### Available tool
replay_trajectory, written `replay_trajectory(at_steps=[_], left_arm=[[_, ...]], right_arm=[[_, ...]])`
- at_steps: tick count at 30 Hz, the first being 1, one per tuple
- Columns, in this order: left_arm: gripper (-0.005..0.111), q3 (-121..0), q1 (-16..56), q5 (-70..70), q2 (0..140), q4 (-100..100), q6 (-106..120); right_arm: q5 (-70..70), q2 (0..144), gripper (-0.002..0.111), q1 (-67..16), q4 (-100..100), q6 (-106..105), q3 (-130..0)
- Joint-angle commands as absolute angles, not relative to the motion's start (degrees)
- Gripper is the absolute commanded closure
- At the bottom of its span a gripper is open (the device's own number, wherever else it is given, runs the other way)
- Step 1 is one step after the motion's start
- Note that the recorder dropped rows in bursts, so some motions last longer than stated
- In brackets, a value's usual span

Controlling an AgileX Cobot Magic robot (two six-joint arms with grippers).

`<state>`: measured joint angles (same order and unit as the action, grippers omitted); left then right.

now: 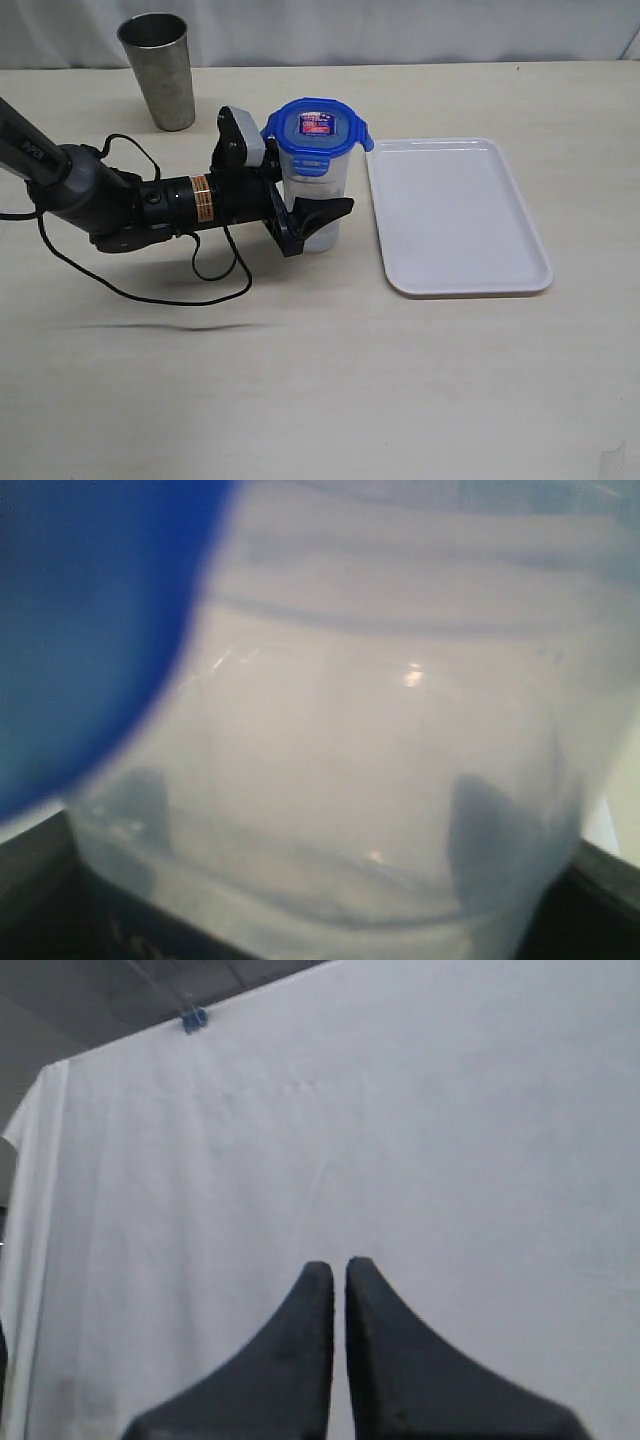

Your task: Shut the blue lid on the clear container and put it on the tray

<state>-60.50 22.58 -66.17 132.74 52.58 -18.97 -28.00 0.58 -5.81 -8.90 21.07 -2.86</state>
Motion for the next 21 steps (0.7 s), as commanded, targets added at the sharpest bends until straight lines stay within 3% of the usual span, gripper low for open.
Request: replay_trajectory(at_steps=[1, 5, 12, 14, 21], left_arm=[[0.107, -60.8, 22.7, -65.4, 132.6, 53.7, -19.8], [0.107, -60.8, 22.7, -65.1, 132.6, 53.7, -19.8], [0.107, -60.8, 22.7, -65.1, 132.6, 53.7, -19.8], [0.107, -60.8, 22.7, -65.1, 132.6, 53.7, -19.8], [0.107, -60.8, 22.7, -65.0, 132.6, 53.8, -19.8]], right_arm=[[-27.4, 6.8, 0.101, -5.5, -18.7, 27.0, -13.5], [-9.3, 23.0, 0.076, -5.5, -25.1, 26.7, -29.9], [34.5, 58.2, 0.076, -5.5, -29.9, 16.9, -58.1], [45.1, 66.1, 0.076, -5.5, -22.1, 7.8, -64.4], [44.6, 71.6, 0.073, -8.8, 32.1, -46.1, -68.4]])
